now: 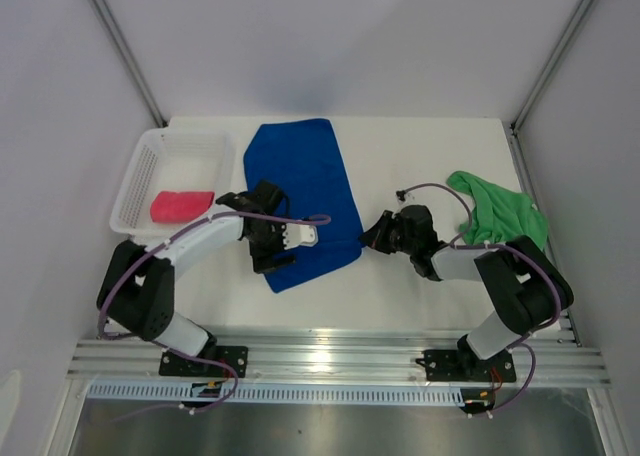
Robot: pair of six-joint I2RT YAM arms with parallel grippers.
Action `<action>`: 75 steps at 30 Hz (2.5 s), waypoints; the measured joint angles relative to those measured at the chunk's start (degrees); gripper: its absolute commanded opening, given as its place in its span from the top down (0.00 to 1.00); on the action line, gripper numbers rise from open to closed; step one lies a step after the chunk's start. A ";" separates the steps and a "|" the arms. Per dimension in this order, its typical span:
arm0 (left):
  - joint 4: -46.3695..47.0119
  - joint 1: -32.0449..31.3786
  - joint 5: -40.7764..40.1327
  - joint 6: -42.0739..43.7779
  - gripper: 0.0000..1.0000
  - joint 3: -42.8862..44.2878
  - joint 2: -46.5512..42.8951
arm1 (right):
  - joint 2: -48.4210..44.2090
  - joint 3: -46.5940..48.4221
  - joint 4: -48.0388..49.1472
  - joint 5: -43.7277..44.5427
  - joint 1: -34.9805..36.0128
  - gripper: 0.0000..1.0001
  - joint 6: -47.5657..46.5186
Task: Roll the towels
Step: Flatten the towel
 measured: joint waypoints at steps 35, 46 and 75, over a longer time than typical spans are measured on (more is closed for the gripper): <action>9.42 -11.52 -6.88 -12.48 0.99 -9.99 0.96 | -12.04 -1.60 -5.27 4.09 2.01 1.00 -1.14; 9.07 -8.96 -3.41 -14.60 0.99 -16.87 -15.52 | -22.99 -3.65 -20.28 10.36 9.68 1.00 -2.69; -7.85 -8.20 -0.28 -15.50 0.99 -18.78 -44.85 | -42.66 0.17 -56.76 38.14 50.36 1.00 16.81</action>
